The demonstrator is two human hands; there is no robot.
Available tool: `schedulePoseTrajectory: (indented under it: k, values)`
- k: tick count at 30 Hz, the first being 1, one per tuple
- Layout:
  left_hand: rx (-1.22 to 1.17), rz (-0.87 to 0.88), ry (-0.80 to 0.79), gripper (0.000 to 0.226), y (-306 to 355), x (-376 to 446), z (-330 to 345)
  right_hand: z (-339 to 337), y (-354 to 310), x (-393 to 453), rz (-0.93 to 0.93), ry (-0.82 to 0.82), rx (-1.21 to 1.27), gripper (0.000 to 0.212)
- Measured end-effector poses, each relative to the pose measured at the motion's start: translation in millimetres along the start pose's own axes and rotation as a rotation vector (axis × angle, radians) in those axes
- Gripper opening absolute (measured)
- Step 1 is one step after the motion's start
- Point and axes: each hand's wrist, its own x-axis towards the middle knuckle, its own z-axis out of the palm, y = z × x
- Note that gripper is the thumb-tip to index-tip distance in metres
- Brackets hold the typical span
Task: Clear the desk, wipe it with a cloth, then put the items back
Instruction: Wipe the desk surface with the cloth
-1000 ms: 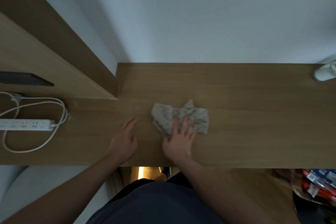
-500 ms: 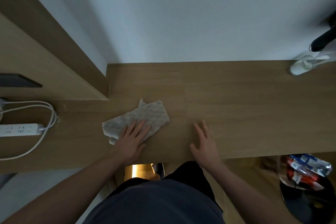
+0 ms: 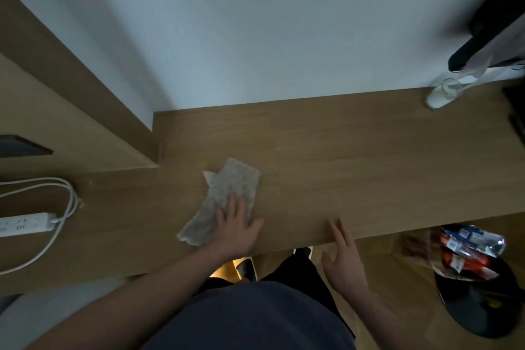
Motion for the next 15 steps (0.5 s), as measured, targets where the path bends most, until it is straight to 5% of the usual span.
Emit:
schedulePoseTrajectory:
  k: [4,7,11,15]
  values:
    - [-0.137,0.305,-0.216,0.076,102.0,-21.7,29.4,-14.0,4.8,1.5,0.069,0.052,0.018,0.08]
    - [-0.237,0.328,-0.336,0.07,128.6,-14.5,32.3,-22.0,0.3,0.4,0.075,0.071,0.023,0.083]
    - [-0.282,0.353,-0.126,0.054,109.7,-5.0,1.9,-18.4,-25.2,6.0,-0.089,0.043,0.046,0.081]
    - [-0.088,0.297,0.077,0.048,34.8,7.4,-30.0,4.1,-63.3,29.7,-0.241,-0.073,-0.147,0.088]
